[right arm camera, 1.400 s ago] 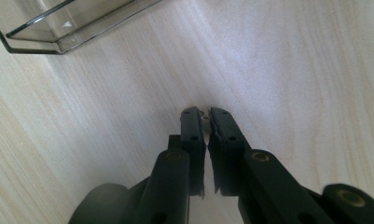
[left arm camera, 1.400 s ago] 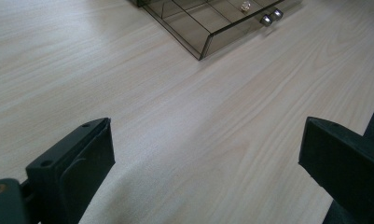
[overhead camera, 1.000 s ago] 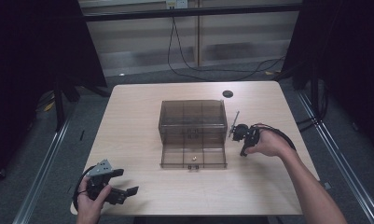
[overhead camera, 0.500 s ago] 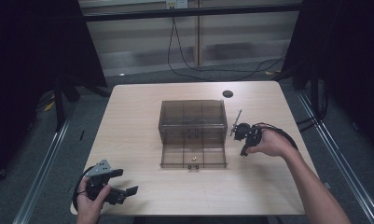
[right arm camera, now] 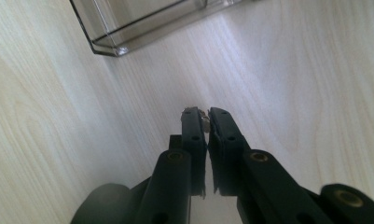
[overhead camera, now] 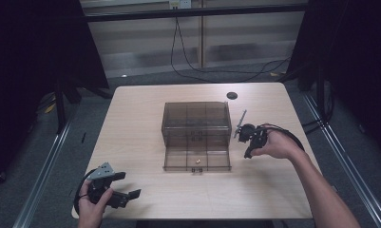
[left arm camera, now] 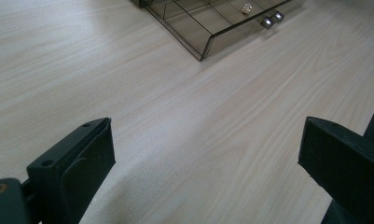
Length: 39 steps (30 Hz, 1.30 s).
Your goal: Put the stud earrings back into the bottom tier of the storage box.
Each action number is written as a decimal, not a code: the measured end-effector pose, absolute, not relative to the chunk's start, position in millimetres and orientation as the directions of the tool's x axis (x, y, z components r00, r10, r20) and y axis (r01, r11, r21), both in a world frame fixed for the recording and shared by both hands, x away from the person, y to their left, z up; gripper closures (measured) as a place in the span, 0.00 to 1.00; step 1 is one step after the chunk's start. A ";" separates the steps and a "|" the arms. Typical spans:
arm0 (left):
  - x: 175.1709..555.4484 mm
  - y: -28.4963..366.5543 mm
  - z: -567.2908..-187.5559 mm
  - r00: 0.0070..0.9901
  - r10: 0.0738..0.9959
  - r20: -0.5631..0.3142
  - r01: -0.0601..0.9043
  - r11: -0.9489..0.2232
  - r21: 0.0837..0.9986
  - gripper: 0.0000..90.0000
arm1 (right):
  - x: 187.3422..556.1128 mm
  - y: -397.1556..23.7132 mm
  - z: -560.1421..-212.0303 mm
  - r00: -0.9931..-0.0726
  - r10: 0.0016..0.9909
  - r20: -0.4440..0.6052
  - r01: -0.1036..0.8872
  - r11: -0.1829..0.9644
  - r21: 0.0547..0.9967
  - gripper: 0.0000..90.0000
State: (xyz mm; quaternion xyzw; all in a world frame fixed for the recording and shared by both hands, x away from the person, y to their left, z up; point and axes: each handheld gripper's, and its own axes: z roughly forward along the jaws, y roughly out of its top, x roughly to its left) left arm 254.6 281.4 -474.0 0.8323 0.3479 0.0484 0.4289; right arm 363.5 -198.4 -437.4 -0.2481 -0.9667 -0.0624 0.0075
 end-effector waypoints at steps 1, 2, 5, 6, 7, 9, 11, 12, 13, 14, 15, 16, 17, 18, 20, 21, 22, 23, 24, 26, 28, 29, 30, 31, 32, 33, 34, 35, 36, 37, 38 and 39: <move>254.8 281.3 -474.1 0.753 0.620 -0.219 0.538 -0.389 0.747 0.04 | 364.3 -195.3 -435.5 -0.883 0.466 0.053 0.468 0.874 0.130 0.94; 254.8 281.3 -474.1 0.754 0.619 -0.220 0.538 -0.390 0.747 0.04 | 364.3 -195.3 -435.5 -0.883 0.466 0.053 0.468 0.874 0.130 0.94; 254.7 281.4 -474.1 0.754 0.619 -0.219 0.538 -0.390 0.747 0.04 | 365.6 -187.6 -430.4 -0.890 0.454 0.047 0.456 0.880 0.135 0.94; 254.7 281.5 -474.1 0.754 0.619 -0.219 0.538 -0.391 0.747 0.04 | 365.6 -187.6 -430.4 -0.890 0.454 0.047 0.456 0.880 0.135 0.94; 254.6 281.4 -474.1 0.753 0.620 -0.219 0.538 -0.388 0.748 0.04 | 365.6 -185.8 -429.1 -0.891 0.451 0.043 0.453 0.881 0.139 0.94; 254.6 281.4 -474.0 0.754 0.620 -0.219 0.537 -0.389 0.749 0.04 | 365.7 -181.0 -424.4 -0.898 0.438 0.041 0.439 0.886 0.148 0.94; 254.7 281.5 -473.8 0.756 0.618 -0.215 0.534 -0.392 0.749 0.04 | 365.5 -179.0 -423.0 -0.899 0.437 0.038 0.437 0.887 0.147 0.94; 254.8 281.5 -473.8 0.759 0.615 -0.213 0.532 -0.396 0.749 0.04 | 365.3 -177.3 -422.1 -0.898 0.438 0.035 0.438 0.886 0.151 0.94; 254.8 281.4 -473.8 0.759 0.615 -0.214 0.532 -0.396 0.749 0.04 | 366.3 -174.4 -419.8 -0.904 0.426 0.035 0.426 0.890 0.162 0.94; 254.7 281.4 -473.7 0.759 0.615 -0.214 0.532 -0.397 0.748 0.04 | 366.3 -174.4 -419.8 -0.904 0.426 0.035 0.426 0.890 0.162 0.94; 254.6 281.3 -473.6 0.758 0.617 -0.211 0.531 -0.397 0.748 0.04 | 366.4 -172.5 -419.1 -0.904 0.425 0.033 0.425 0.890 0.166 0.94; 254.5 281.4 -473.6 0.758 0.618 -0.211 0.532 -0.396 0.749 0.04 | 367.1 -168.7 -417.4 -0.909 0.416 0.032 0.415 0.895 0.164 0.94; 254.6 281.5 -473.7 0.757 0.618 -0.214 0.533 -0.393 0.750 0.04 | 367.5 -166.6 -416.9 -0.911 0.410 0.033 0.410 0.897 0.164 0.94; 254.6 281.4 -473.8 0.757 0.617 -0.216 0.533 -0.391 0.750 0.04 | 367.4 -164.0 -416.5 -0.910 0.413 0.030 0.413 0.896 0.164 0.94; 254.6 281.5 -473.7 0.758 0.616 -0.215 0.532 -0.392 0.750 0.04 | 368.6 -162.2 -416.2 -0.917 0.399 0.030 0.398 0.902 0.168 0.94; 254.5 281.4 -473.6 0.757 0.616 -0.216 0.532 -0.391 0.751 0.04 | 369.0 -157.9 -416.2 -0.915 0.403 0.022 0.401 0.900 0.169 0.94; 254.4 281.5 -473.3 0.758 0.616 -0.216 0.532 -0.391 0.751 0.04 | 370.0 -156.3 -417.1 -0.918 0.397 0.024 0.395 0.903 0.172 0.94; 254.4 281.5 -473.3 0.758 0.616 -0.216 0.532 -0.391 0.751 0.04 | 370.0 -156.3 -417.1 -0.918 0.397 0.024 0.395 0.903 0.172 0.94; 254.5 281.5 -473.5 0.758 0.616 -0.216 0.532 -0.391 0.751 0.04 | 371.1 -152.7 -418.1 -0.921 0.390 0.030 0.389 0.907 0.164 0.94; 254.5 281.5 -473.5 0.758 0.615 -0.216 0.532 -0.391 0.751 0.04 | 371.3 -150.6 -418.5 -0.920 0.391 0.031 0.391 0.906 0.164 0.94; 254.6 281.7 -473.5 0.758 0.615 -0.217 0.531 -0.390 0.752 0.04 | 372.4 -147.1 -417.8 -0.924 0.380 0.031 0.380 0.911 0.160 0.94; 254.6 281.7 -473.5 0.758 0.615 -0.218 0.532 -0.389 0.752 0.04 | 373.3 -142.7 -415.3 -0.925 0.379 0.027 0.378 0.912 0.161 0.94; 254.6 281.7 -473.5 0.758 0.615 -0.218 0.532 -0.389 0.752 0.04 | 373.3 -142.7 -415.3 -0.925 0.379 0.027 0.378 0.912 0.161 0.94; 254.6 281.7 -473.5 0.758 0.615 -0.218 0.532 -0.389 0.752 0.04 | 375.3 -138.3 -411.8 -0.930 0.367 0.019 0.365 0.917 0.163 0.94; 254.4 281.5 -473.4 0.756 0.617 -0.218 0.533 -0.387 0.752 0.04 | 375.3 -138.3 -411.8 -0.930 0.367 0.019 0.365 0.917 0.163 0.94; 254.6 281.9 -473.2 0.760 0.613 -0.216 0.529 -0.391 0.753 0.04 | 376.7 -133.1 -409.7 -0.932 0.361 0.020 0.359 0.918 0.166 0.94; 254.6 281.9 -473.2 0.760 0.613 -0.216 0.529 -0.391 0.753 0.04 | 376.7 -133.1 -409.7 -0.932 0.361 0.020 0.359 0.918 0.166 0.94; 254.5 282.1 -473.1 0.760 0.613 -0.216 0.529 -0.392 0.753 0.04 | 378.0 -127.8 -409.7 -0.935 0.353 0.018 0.352 0.923 0.159 0.94; 254.5 282.0 -473.1 0.759 0.615 -0.214 0.530 -0.391 0.753 0.04 | 378.0 -127.8 -409.7 -0.935 0.353 0.018 0.352 0.923 0.159 0.94; 254.6 281.8 -473.3 0.756 0.618 -0.216 0.532 -0.389 0.752 0.04 | 379.7 -123.6 -410.9 -0.939 0.343 0.020 0.342 0.927 0.156 0.94; 254.6 281.8 -473.3 0.756 0.618 -0.216 0.532 -0.389 0.752 0.04 | 379.7 -123.6 -410.9 -0.939 0.343 0.020 0.342 0.927 0.156 0.94; 254.7 281.7 -473.5 0.756 0.618 -0.217 0.533 -0.388 0.752 0.04 | 380.2 -121.4 -411.3 -0.940 0.340 0.022 0.339 0.928 0.157 0.94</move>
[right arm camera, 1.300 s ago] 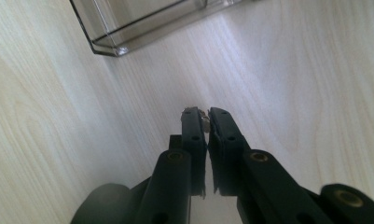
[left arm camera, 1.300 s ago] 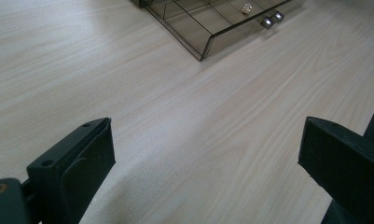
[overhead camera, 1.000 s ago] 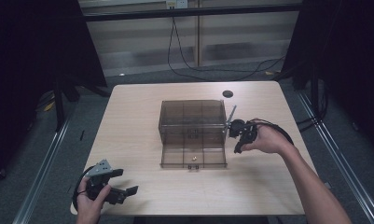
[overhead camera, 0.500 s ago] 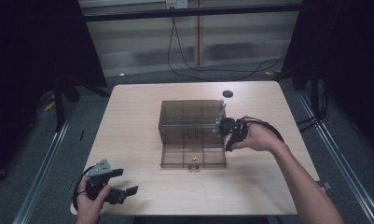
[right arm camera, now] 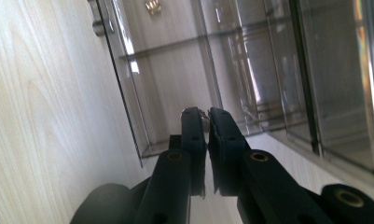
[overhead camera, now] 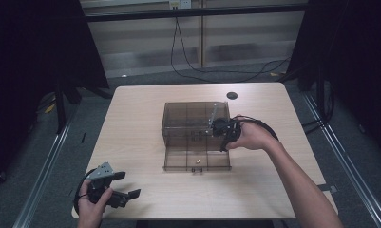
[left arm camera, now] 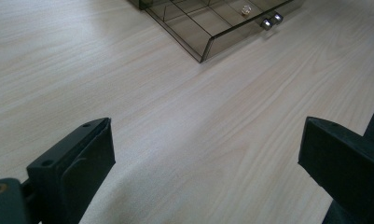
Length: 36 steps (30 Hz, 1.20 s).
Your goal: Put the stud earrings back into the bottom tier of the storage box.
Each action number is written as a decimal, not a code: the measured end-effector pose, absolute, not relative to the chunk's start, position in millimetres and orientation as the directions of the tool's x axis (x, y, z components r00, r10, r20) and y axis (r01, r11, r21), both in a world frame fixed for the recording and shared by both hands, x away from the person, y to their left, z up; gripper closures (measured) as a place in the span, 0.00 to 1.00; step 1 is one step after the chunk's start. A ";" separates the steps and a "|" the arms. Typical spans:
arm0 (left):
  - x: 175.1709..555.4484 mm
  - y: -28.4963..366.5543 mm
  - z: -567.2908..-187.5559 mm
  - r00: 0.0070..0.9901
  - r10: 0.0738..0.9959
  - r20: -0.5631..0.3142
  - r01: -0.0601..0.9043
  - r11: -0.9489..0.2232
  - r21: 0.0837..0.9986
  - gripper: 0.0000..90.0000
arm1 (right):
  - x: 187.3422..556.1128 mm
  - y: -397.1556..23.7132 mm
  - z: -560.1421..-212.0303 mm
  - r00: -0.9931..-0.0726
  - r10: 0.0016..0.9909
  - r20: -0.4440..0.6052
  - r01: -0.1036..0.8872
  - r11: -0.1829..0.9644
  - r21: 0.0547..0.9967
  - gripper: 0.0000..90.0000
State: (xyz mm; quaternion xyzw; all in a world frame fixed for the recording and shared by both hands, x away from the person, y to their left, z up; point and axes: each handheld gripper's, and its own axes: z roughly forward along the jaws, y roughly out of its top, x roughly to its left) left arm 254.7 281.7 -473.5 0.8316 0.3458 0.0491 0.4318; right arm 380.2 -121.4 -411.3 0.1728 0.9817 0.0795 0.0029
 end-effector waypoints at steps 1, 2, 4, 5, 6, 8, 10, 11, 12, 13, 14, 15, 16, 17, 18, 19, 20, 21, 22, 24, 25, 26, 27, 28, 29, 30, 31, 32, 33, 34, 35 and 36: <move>254.6 281.8 -473.3 0.756 0.618 -0.217 0.533 -0.388 0.752 0.04 | 380.9 -119.2 -411.3 -0.944 0.329 0.022 0.328 0.931 0.163 0.94; 255.0 282.0 -473.3 0.754 0.619 -0.221 0.535 -0.384 0.753 0.04 | 380.9 -114.3 -410.6 -0.944 0.328 0.026 0.327 0.931 0.161 0.94; 255.6 281.9 -473.5 0.753 0.619 -0.224 0.538 -0.382 0.751 0.04 | 382.2 -110.2 -410.2 -0.945 0.325 0.028 0.325 0.932 0.163 0.94; 255.6 281.9 -473.5 0.753 0.619 -0.224 0.538 -0.382 0.751 0.04 | 382.2 -110.2 -410.2 -0.945 0.325 0.028 0.325 0.932 0.163 0.94; 255.9 281.8 -473.6 0.752 0.620 -0.223 0.538 -0.382 0.752 0.04 | 383.2 -108.1 -409.9 -0.947 0.321 0.028 0.321 0.932 0.168 0.94; 256.3 281.9 -474.0 0.750 0.624 -0.221 0.540 -0.383 0.750 0.04 | 384.9 -103.6 -409.4 -0.953 0.302 0.025 0.302 0.938 0.169 0.94; 256.5 282.5 -474.5 0.749 0.625 -0.222 0.542 -0.384 0.747 0.04 | 385.8 -95.4 -409.9 -0.956 0.292 0.027 0.292 0.943 0.162 0.94; 256.5 282.5 -474.5 0.749 0.625 -0.222 0.542 -0.384 0.747 0.04 | 385.8 -95.4 -409.9 -0.956 0.292 0.027 0.292 0.943 0.162 0.94; 256.3 282.5 -474.5 0.747 0.628 -0.220 0.543 -0.384 0.747 0.04 | 386.0 -92.8 -410.4 -0.956 0.292 0.025 0.292 0.943 0.163 0.94; 256.4 282.7 -474.5 0.748 0.626 -0.218 0.541 -0.387 0.747 0.04 | 386.0 -90.4 -410.6 -0.956 0.292 0.028 0.293 0.942 0.165 0.94; 256.4 282.4 -474.5 0.748 0.626 -0.220 0.542 -0.385 0.747 0.04 | 387.0 -88.1 -410.7 -0.959 0.282 0.026 0.282 0.945 0.164 0.94; 256.4 282.4 -474.5 0.750 0.622 -0.224 0.542 -0.384 0.748 0.04 | 387.0 -85.6 -411.0 -0.959 0.282 0.028 0.283 0.946 0.161 0.94; 256.3 282.4 -474.2 0.752 0.622 -0.218 0.537 -0.387 0.750 0.04 | 387.3 -83.3 -411.9 -0.960 0.279 0.023 0.279 0.946 0.162 0.94; 255.9 282.1 -474.1 0.753 0.619 -0.222 0.538 -0.386 0.749 0.04 | 388.2 -78.8 -413.5 -0.962 0.270 0.028 0.271 0.950 0.156 0.94; 255.8 282.1 -474.0 0.755 0.618 -0.219 0.536 -0.388 0.750 0.04 | 388.0 -76.4 -414.8 -0.962 0.271 0.027 0.272 0.950 0.156 0.94; 255.5 282.0 -473.9 0.755 0.618 -0.219 0.535 -0.387 0.751 0.04 | 388.0 -76.4 -414.8 -0.962 0.271 0.027 0.272 0.950 0.156 0.94; 255.2 282.2 -473.8 0.757 0.616 -0.218 0.534 -0.389 0.751 0.04 | 388.4 -74.2 -415.4 -0.964 0.265 0.027 0.266 0.952 0.151 0.94; 254.7 282.4 -473.9 0.756 0.617 -0.218 0.533 -0.388 0.751 0.04 | 388.6 -71.9 -415.8 -0.964 0.264 0.028 0.265 0.953 0.148 0.94; 254.1 282.6 -473.2 0.757 0.616 -0.217 0.531 -0.388 0.753 0.04 | 389.0 -67.1 -417.4 -0.966 0.258 0.027 0.259 0.954 0.149 0.94; 254.0 282.5 -472.9 0.759 0.614 -0.218 0.531 -0.388 0.753 0.04 | 389.5 -61.5 -418.5 -0.967 0.252 0.022 0.253 0.958 0.139 0.94; 254.1 282.3 -472.7 0.762 0.612 -0.213 0.527 -0.393 0.753 0.04 | 389.5 -61.5 -418.5 -0.967 0.252 0.022 0.253 0.958 0.139 0.94; 253.7 281.9 -472.8 0.761 0.613 -0.211 0.526 -0.393 0.754 0.04 | 390.3 -55.3 -419.9 -0.971 0.238 0.022 0.239 0.963 0.128 0.94; 253.6 281.9 -472.8 0.763 0.612 -0.208 0.523 -0.396 0.754 0.04 | 390.3 -52.0 -421.1 -0.972 0.233 0.020 0.234 0.964 0.124 0.94; 253.6 281.9 -472.8 0.764 0.610 -0.211 0.524 -0.395 0.754 0.04 | 390.1 -48.7 -422.3 -0.973 0.230 0.020 0.231 0.965 0.124 0.94; 253.6 281.9 -472.9 0.762 0.612 -0.213 0.526 -0.393 0.754 0.04 | 390.1 -48.7 -422.3 -0.973 0.230 0.020 0.231 0.965 0.124 0.94; 253.8 281.9 -472.9 0.762 0.612 -0.213 0.526 -0.393 0.754 0.04 | 390.4 -45.7 -422.7 -0.974 0.226 0.024 0.227 0.967 0.117 0.94; 253.7 281.9 -472.9 0.762 0.611 -0.214 0.526 -0.392 0.754 0.04 | 391.4 -40.2 -425.0 -0.976 0.217 0.024 0.218 0.969 0.112 0.94; 253.8 282.1 -472.7 0.764 0.610 -0.212 0.524 -0.395 0.754 0.04 | 391.4 -40.2 -425.0 -0.976 0.217 0.024 0.218 0.969 0.112 0.94; 253.8 282.1 -472.7 0.763 0.610 -0.211 0.524 -0.395 0.754 0.04 | 391.4 -37.7 -425.8 -0.974 0.225 0.028 0.227 0.968 0.108 0.94; 253.8 282.0 -472.8 0.762 0.612 -0.211 0.525 -0.394 0.754 0.04 | 394.3 -33.2 -428.0 -0.978 0.205 0.025 0.207 0.973 0.104 0.94; 253.8 281.9 -473.0 0.761 0.612 -0.214 0.527 -0.391 0.754 0.04 | 394.3 -33.2 -428.0 -0.978 0.205 0.025 0.207 0.973 0.104 0.94; 253.8 282.0 -472.9 0.762 0.612 -0.212 0.526 -0.393 0.754 0.04 | 396.0 -28.9 -431.4 -0.978 0.205 0.029 0.207 0.973 0.104 0.94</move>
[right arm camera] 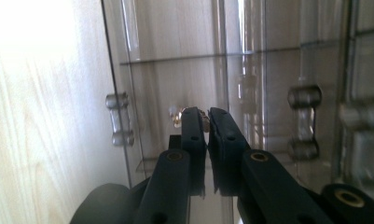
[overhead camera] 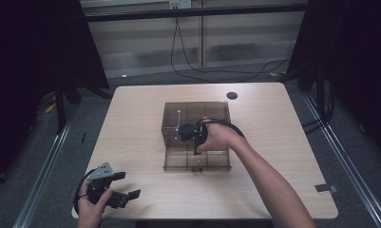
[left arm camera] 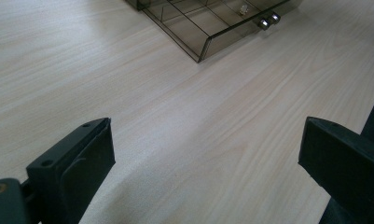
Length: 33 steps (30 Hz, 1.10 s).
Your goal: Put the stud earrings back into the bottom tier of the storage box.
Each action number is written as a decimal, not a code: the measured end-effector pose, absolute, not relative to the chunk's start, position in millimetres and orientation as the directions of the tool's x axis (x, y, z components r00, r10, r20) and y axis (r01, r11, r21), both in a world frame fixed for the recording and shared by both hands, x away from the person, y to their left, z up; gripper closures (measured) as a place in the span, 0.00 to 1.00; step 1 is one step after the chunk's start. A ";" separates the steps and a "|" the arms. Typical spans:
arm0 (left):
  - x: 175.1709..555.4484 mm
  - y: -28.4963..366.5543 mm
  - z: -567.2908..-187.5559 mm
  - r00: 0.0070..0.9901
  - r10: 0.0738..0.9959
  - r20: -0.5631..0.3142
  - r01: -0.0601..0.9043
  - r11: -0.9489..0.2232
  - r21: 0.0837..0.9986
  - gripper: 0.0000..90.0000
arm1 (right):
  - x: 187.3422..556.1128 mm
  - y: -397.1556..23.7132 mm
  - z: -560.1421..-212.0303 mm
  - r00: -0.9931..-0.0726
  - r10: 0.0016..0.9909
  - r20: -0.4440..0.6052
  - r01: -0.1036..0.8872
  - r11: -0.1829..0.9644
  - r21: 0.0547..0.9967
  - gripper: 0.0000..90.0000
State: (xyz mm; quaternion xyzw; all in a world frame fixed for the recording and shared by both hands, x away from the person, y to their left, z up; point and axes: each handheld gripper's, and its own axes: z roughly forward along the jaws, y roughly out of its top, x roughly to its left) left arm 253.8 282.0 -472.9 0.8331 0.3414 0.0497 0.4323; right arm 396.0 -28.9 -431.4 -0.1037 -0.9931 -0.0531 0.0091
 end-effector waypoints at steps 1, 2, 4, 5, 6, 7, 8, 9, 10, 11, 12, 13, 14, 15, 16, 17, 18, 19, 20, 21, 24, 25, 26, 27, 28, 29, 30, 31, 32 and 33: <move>253.8 282.0 -473.0 0.761 0.612 -0.213 0.526 -0.391 0.756 0.04 | 396.0 -28.9 -431.4 -0.978 0.205 0.029 0.207 0.973 0.104 0.94; 253.9 282.4 -472.9 0.763 0.611 -0.210 0.524 -0.395 0.755 0.04 | 396.6 -27.1 -434.0 -0.978 0.204 0.034 0.206 0.974 0.095 0.94; 253.4 282.3 -473.0 0.759 0.616 -0.213 0.528 -0.389 0.755 0.04 | 397.8 -23.1 -444.2 -0.982 0.187 0.026 0.188 0.980 0.069 0.94; 253.2 282.3 -472.9 0.759 0.615 -0.213 0.528 -0.390 0.754 0.04 | 397.8 -23.1 -444.2 -0.982 0.187 0.026 0.188 0.980 0.069 0.94; 253.1 282.4 -472.8 0.760 0.613 -0.215 0.527 -0.389 0.755 0.04 | 397.5 -21.9 -446.6 -0.982 0.184 0.028 0.186 0.981 0.055 0.94; 253.2 282.5 -472.7 0.762 0.612 -0.214 0.526 -0.391 0.756 0.04 | 397.4 -21.2 -448.6 -0.984 0.177 0.028 0.178 0.983 0.051 0.94; 253.4 282.4 -473.0 0.761 0.612 -0.215 0.527 -0.389 0.756 0.04 | 397.2 -20.6 -451.2 -0.984 0.174 0.024 0.175 0.984 0.040 0.94; 253.4 282.4 -473.0 0.761 0.612 -0.215 0.527 -0.389 0.756 0.04 | 397.2 -20.6 -451.2 -0.984 0.174 0.024 0.175 0.984 0.040 0.94; 253.5 282.4 -473.0 0.760 0.614 -0.213 0.527 -0.391 0.754 0.04 | 397.0 -21.2 -453.7 -0.981 0.189 0.030 0.190 0.981 0.045 0.94; 253.9 282.6 -473.0 0.763 0.612 -0.209 0.524 -0.396 0.754 0.04 | 397.0 -21.2 -453.7 -0.981 0.189 0.030 0.190 0.981 0.045 0.94; 254.0 282.3 -473.4 0.763 0.609 -0.214 0.525 -0.393 0.755 0.04 | 397.5 -21.5 -455.4 -0.982 0.183 0.033 0.185 0.982 0.048 0.94; 253.9 282.2 -473.3 0.763 0.610 -0.211 0.525 -0.395 0.754 0.04 | 397.3 -21.9 -457.2 -0.983 0.183 0.027 0.184 0.982 0.049 0.94; 254.1 282.2 -473.6 0.765 0.607 -0.215 0.525 -0.395 0.754 0.04 | 397.1 -22.4 -460.2 -0.981 0.188 0.041 0.190 0.981 0.049 0.93; 254.1 282.4 -473.6 0.764 0.609 -0.213 0.525 -0.396 0.754 0.04 | 397.1 -22.4 -460.2 -0.981 0.188 0.041 0.190 0.981 0.049 0.93; 254.2 282.6 -473.6 0.764 0.609 -0.213 0.525 -0.396 0.753 0.04 | 396.6 -22.4 -461.4 -0.981 0.189 0.039 0.191 0.981 0.042 0.93; 254.3 282.7 -473.5 0.764 0.610 -0.211 0.524 -0.396 0.754 0.04 | 396.7 -22.6 -462.5 -0.981 0.188 0.038 0.190 0.981 0.044 0.92; 254.3 282.8 -473.5 0.763 0.610 -0.211 0.525 -0.395 0.754 0.04 | 396.6 -22.8 -462.9 -0.981 0.189 0.037 0.191 0.981 0.046 0.91; 254.3 282.8 -473.5 0.763 0.611 -0.211 0.525 -0.395 0.754 0.04 | 396.3 -23.4 -463.0 -0.980 0.196 0.036 0.198 0.979 0.053 0.90; 254.1 282.7 -473.4 0.762 0.613 -0.208 0.525 -0.396 0.753 0.04 | 396.6 -24.9 -460.5 -0.979 0.201 0.032 0.203 0.977 0.066 0.89; 254.0 282.7 -473.4 0.762 0.613 -0.209 0.525 -0.395 0.754 0.04 | 396.4 -26.1 -458.7 -0.979 0.203 0.028 0.204 0.976 0.070 0.88; 253.6 282.7 -473.2 0.760 0.615 -0.210 0.527 -0.393 0.753 0.04 | 394.7 -29.3 -454.6 -0.976 0.217 0.027 0.218 0.972 0.085 0.87; 253.7 282.7 -473.3 0.760 0.614 -0.212 0.527 -0.392 0.754 0.04 | 394.0 -31.8 -452.3 -0.975 0.222 0.028 0.223 0.970 0.094 0.86; 253.6 282.7 -473.3 0.760 0.614 -0.214 0.528 -0.391 0.754 0.04 | 391.6 -37.4 -447.6 -0.971 0.237 0.024 0.238 0.963 0.123 0.86; 253.5 282.7 -473.2 0.760 0.614 -0.214 0.528 -0.391 0.754 0.04 | 391.6 -37.4 -447.6 -0.971 0.237 0.024 0.238 0.963 0.123 0.86; 253.4 282.7 -473.1 0.760 0.614 -0.215 0.528 -0.390 0.754 0.04 | 387.9 -43.6 -445.3 -0.968 0.251 0.024 0.251 0.955 0.155 0.86; 253.4 282.7 -473.1 0.760 0.614 -0.215 0.528 -0.390 0.754 0.04 | 387.9 -43.6 -445.3 -0.968 0.251 0.024 0.251 0.955 0.155 0.86; 253.5 282.6 -473.1 0.759 0.615 -0.215 0.529 -0.390 0.754 0.04 | 386.0 -46.7 -444.6 -0.966 0.258 0.015 0.257 0.951 0.169 0.86; 253.6 282.7 -473.2 0.760 0.614 -0.212 0.527 -0.392 0.754 0.04 | 383.9 -49.9 -444.6 -0.963 0.270 0.010 0.267 0.945 0.191 0.85; 253.5 282.6 -473.1 0.760 0.615 -0.211 0.527 -0.393 0.753 0.04 | 382.1 -53.3 -443.6 -0.959 0.285 0.010 0.280 0.936 0.211 0.85; 253.5 282.6 -473.1 0.759 0.616 -0.211 0.527 -0.393 0.753 0.04 | 378.7 -60.8 -441.7 -0.946 0.324 0.002 0.314 0.916 0.249 0.85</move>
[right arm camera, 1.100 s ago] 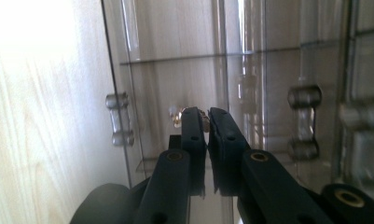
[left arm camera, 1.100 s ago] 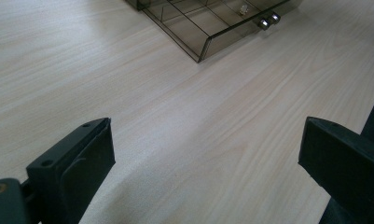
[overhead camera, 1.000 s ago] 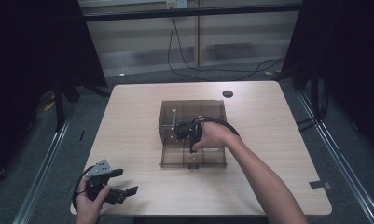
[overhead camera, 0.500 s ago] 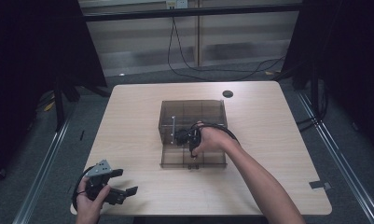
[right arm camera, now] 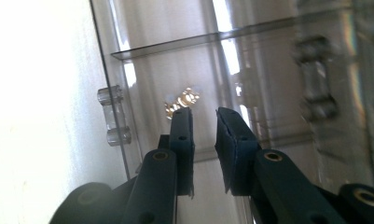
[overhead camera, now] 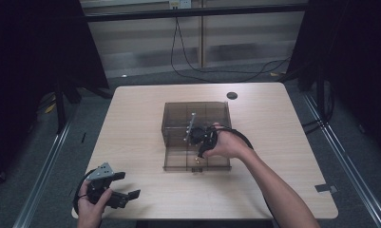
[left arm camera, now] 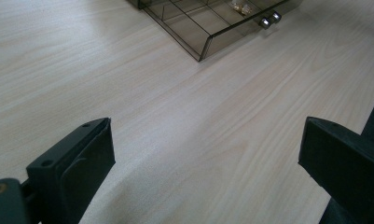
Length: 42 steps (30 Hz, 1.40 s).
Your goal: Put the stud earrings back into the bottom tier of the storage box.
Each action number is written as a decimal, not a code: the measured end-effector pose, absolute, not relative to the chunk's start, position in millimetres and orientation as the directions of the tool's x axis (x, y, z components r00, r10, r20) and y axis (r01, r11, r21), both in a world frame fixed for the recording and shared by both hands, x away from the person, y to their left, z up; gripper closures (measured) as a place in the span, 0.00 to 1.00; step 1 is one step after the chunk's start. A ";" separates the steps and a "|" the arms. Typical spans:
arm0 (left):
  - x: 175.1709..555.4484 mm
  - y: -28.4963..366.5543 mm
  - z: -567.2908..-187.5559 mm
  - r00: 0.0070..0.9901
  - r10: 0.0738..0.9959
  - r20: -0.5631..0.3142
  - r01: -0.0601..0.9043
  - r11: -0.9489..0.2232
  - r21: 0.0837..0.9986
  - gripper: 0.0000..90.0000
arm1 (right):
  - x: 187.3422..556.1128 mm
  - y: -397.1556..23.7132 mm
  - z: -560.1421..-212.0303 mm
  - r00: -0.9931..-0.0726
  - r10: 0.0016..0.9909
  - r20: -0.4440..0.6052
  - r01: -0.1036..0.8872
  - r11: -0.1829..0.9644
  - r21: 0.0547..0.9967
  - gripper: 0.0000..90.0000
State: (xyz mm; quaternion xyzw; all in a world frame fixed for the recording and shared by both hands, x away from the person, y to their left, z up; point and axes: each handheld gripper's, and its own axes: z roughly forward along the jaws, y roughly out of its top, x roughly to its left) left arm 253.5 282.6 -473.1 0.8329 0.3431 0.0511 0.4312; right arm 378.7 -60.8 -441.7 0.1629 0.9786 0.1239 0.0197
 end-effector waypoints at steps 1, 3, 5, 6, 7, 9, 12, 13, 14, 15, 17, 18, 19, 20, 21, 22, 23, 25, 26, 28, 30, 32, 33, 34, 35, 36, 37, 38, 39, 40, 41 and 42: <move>253.4 282.5 -473.1 0.759 0.616 -0.211 0.528 -0.392 0.754 0.04 | 377.4 -64.9 -440.4 -0.939 0.343 0.005 0.331 0.904 0.271 0.84; 253.3 282.6 -473.1 0.758 0.617 -0.212 0.529 -0.391 0.753 0.04 | 376.2 -69.5 -439.0 -0.937 0.350 0.012 0.338 0.895 0.291 0.84; 253.4 282.6 -473.3 0.759 0.617 -0.210 0.528 -0.393 0.752 0.04 | 371.3 -81.0 -436.1 -0.926 0.378 0.017 0.360 0.867 0.344 0.81; 253.4 282.6 -473.3 0.759 0.617 -0.210 0.528 -0.393 0.752 0.04 | 371.3 -81.0 -436.1 -0.926 0.378 0.017 0.360 0.867 0.344 0.81; 253.3 282.7 -473.2 0.759 0.617 -0.210 0.528 -0.394 0.752 0.04 | 368.9 -84.4 -435.7 -0.924 0.381 0.020 0.363 0.860 0.360 0.80; 253.0 282.8 -473.3 0.758 0.617 -0.212 0.529 -0.391 0.753 0.04 | 361.5 -96.0 -434.5 -0.915 0.403 0.022 0.378 0.835 0.399 0.78; 253.6 283.1 -473.6 0.759 0.616 -0.212 0.528 -0.393 0.753 0.04 | 356.9 -105.1 -433.8 -0.907 0.420 0.025 0.388 0.814 0.431 0.77; 253.5 282.8 -473.6 0.758 0.617 -0.211 0.529 -0.393 0.752 0.04 | 354.4 -109.8 -433.4 -0.900 0.434 0.031 0.401 0.800 0.446 0.77; 253.3 282.7 -473.5 0.758 0.617 -0.211 0.530 -0.394 0.751 0.04 | 352.7 -114.8 -432.8 -0.898 0.440 0.025 0.399 0.788 0.468 0.77; 253.3 282.5 -473.5 0.758 0.617 -0.211 0.530 -0.395 0.750 0.04 | 351.1 -120.0 -432.1 -0.894 0.448 0.030 0.404 0.773 0.489 0.77; 253.6 282.4 -473.6 0.758 0.618 -0.209 0.529 -0.396 0.751 0.04 | 348.0 -129.8 -431.2 -0.886 0.462 0.035 0.411 0.750 0.518 0.75; 253.7 282.4 -473.7 0.758 0.618 -0.209 0.530 -0.395 0.750 0.04 | 346.3 -134.6 -430.8 -0.878 0.477 0.031 0.419 0.736 0.531 0.75; 253.7 282.5 -473.7 0.758 0.618 -0.210 0.530 -0.395 0.751 0.04 | 342.0 -144.2 -430.4 -0.862 0.505 0.052 0.443 0.698 0.563 0.75; 253.7 282.4 -473.7 0.757 0.619 -0.211 0.530 -0.392 0.752 0.04 | 342.0 -144.2 -430.4 -0.862 0.505 0.052 0.443 0.698 0.563 0.75; 254.0 282.5 -473.6 0.758 0.617 -0.211 0.529 -0.394 0.751 0.04 | 340.7 -149.4 -430.9 -0.860 0.509 0.042 0.436 0.688 0.580 0.74; 254.0 282.2 -473.6 0.758 0.617 -0.212 0.530 -0.393 0.751 0.04 | 338.8 -153.7 -431.4 -0.852 0.522 0.044 0.441 0.670 0.596 0.72; 254.1 281.8 -473.7 0.759 0.616 -0.213 0.530 -0.394 0.751 0.04 | 336.4 -157.8 -431.7 -0.843 0.535 0.054 0.452 0.652 0.609 0.70; 253.9 280.8 -473.9 0.759 0.615 -0.214 0.532 -0.396 0.749 0.04 | 331.5 -165.7 -432.3 -0.828 0.557 0.061 0.467 0.626 0.624 0.67; 253.8 280.8 -473.8 0.760 0.614 -0.212 0.530 -0.397 0.749 0.04 | 329.0 -169.5 -432.4 -0.818 0.572 0.063 0.476 0.610 0.633 0.67; 253.9 281.5 -473.8 0.762 0.613 -0.209 0.527 -0.400 0.750 0.04 | 324.8 -177.8 -432.2 -0.806 0.589 0.064 0.482 0.589 0.649 0.65; 253.5 281.5 -473.6 0.760 0.614 -0.212 0.529 -0.395 0.751 0.04 | 320.1 -186.3 -431.5 -0.786 0.614 0.071 0.493 0.553 0.672 0.62; 253.7 281.3 -473.6 0.761 0.613 -0.211 0.528 -0.397 0.751 0.04 | 315.3 -194.8 -431.2 -0.763 0.643 0.063 0.497 0.522 0.693 0.57; 253.8 281.0 -473.7 0.761 0.613 -0.213 0.529 -0.397 0.750 0.04 | 312.4 -198.7 -431.5 -0.751 0.657 0.067 0.505 0.506 0.699 0.55; 253.8 280.6 -473.8 0.760 0.614 -0.211 0.529 -0.398 0.749 0.04 | 309.6 -202.5 -432.0 -0.740 0.670 0.067 0.509 0.491 0.707 0.52; 254.0 280.5 -473.8 0.761 0.615 -0.207 0.527 -0.401 0.749 0.04 | 307.1 -206.5 -432.5 -0.731 0.679 0.070 0.512 0.478 0.714 0.48; 254.0 280.2 -473.9 0.761 0.615 -0.208 0.529 -0.401 0.749 0.04 | 302.6 -213.5 -433.2 -0.698 0.714 0.061 0.524 0.451 0.723 0.39; 254.1 280.0 -474.0 0.761 0.615 -0.208 0.529 -0.401 0.748 0.04 | 302.6 -213.5 -433.2 -0.698 0.714 0.061 0.524 0.451 0.723 0.39; 254.2 280.0 -474.0 0.761 0.616 -0.206 0.528 -0.401 0.749 0.04 | 300.4 -217.6 -433.3 -0.686 0.725 0.064 0.527 0.433 0.731 0.37; 254.0 280.1 -474.0 0.760 0.615 -0.208 0.529 -0.401 0.748 0.04 | 298.1 -221.4 -433.3 -0.676 0.733 0.077 0.532 0.413 0.739 0.35; 254.0 280.1 -474.0 0.760 0.615 -0.208 0.528 -0.400 0.749 0.04 | 295.2 -224.6 -433.0 -0.663 0.745 0.072 0.532 0.402 0.745 0.34; 254.0 280.1 -473.9 0.760 0.616 -0.208 0.529 -0.400 0.749 0.04 | 292.5 -227.4 -433.3 -0.652 0.755 0.066 0.532 0.394 0.750 0.32; 253.8 279.8 -473.8 0.759 0.616 -0.209 0.529 -0.397 0.750 0.04 | 289.7 -230.3 -434.0 -0.641 0.765 0.067 0.537 0.384 0.751 0.29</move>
